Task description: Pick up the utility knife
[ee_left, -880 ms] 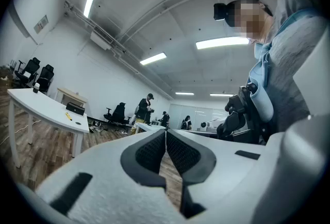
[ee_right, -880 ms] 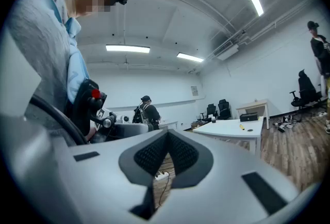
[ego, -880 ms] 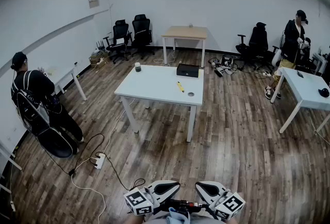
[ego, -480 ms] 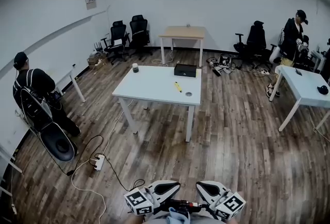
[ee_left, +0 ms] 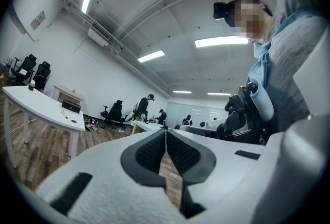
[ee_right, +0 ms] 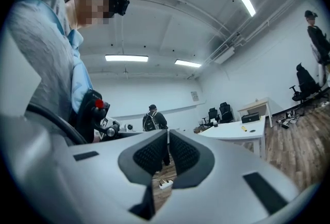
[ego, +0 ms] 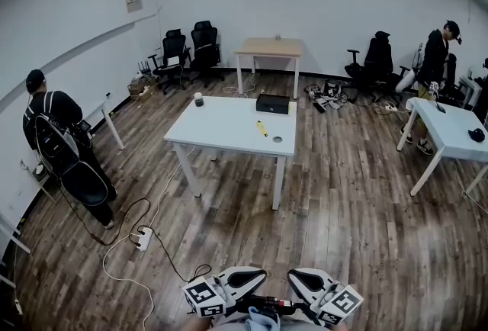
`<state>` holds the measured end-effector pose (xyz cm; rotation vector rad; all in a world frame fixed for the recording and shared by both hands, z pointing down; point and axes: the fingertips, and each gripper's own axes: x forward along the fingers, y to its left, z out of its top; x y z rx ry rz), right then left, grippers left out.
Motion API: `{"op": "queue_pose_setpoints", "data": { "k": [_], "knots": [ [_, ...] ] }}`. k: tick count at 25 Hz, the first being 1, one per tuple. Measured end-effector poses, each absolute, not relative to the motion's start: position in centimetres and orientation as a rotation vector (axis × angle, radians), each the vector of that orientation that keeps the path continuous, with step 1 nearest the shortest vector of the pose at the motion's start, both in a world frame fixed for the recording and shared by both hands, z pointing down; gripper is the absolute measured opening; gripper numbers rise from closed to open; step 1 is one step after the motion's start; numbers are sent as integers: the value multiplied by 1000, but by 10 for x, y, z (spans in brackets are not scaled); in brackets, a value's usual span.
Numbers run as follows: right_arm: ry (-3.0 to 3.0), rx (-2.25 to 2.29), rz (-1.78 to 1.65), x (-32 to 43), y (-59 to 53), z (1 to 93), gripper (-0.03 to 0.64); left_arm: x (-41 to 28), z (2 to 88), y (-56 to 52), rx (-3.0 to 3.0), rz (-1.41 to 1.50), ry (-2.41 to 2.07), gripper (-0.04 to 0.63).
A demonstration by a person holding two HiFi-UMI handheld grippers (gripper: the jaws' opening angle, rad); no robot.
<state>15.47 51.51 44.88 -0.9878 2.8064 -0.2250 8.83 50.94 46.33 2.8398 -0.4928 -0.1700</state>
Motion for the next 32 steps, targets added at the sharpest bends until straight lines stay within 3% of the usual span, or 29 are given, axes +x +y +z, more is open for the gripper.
{"op": "queue_pose_setpoints", "data": {
  "k": [32],
  "knots": [
    [2866, -973, -263, 145, 514, 453, 31, 89, 466, 509, 2836, -163, -475, 18]
  ]
}}
